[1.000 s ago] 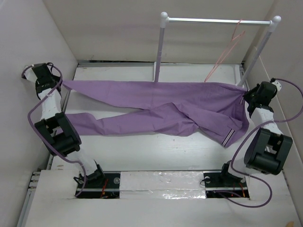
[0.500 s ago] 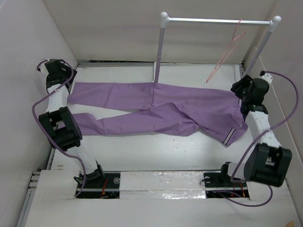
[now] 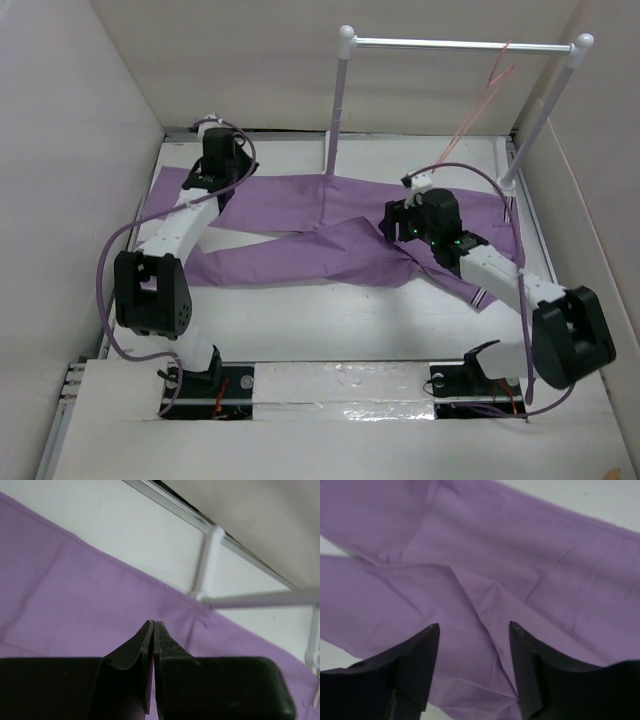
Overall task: Place the trousers on the hanger
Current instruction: Flatten out the trousers at the center of the board.
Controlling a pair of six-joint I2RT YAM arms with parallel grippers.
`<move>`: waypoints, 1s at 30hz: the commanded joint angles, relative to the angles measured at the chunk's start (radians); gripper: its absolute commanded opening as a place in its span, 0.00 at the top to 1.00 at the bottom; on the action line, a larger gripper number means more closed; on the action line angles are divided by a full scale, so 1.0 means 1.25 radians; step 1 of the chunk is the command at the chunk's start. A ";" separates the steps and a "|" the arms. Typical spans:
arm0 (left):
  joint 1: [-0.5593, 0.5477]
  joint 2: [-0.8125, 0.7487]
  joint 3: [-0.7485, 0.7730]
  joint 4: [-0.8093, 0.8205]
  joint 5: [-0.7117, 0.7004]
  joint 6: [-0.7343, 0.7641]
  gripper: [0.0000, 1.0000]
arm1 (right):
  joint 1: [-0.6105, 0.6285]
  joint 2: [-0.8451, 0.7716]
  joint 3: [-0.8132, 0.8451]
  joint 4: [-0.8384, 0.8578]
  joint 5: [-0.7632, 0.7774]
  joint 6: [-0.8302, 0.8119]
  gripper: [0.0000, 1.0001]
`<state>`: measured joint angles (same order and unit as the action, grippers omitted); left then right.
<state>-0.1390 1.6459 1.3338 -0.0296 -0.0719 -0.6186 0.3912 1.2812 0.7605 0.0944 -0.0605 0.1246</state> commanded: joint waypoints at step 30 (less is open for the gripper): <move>-0.029 -0.520 -0.240 -0.009 0.220 0.119 0.83 | 0.168 0.307 0.337 -0.267 0.124 -0.215 1.00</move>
<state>-0.1810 1.0008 1.0393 -0.0761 0.1772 -0.4858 0.5499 1.7885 1.2411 -0.2100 0.0803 -0.1352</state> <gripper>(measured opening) 0.174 0.009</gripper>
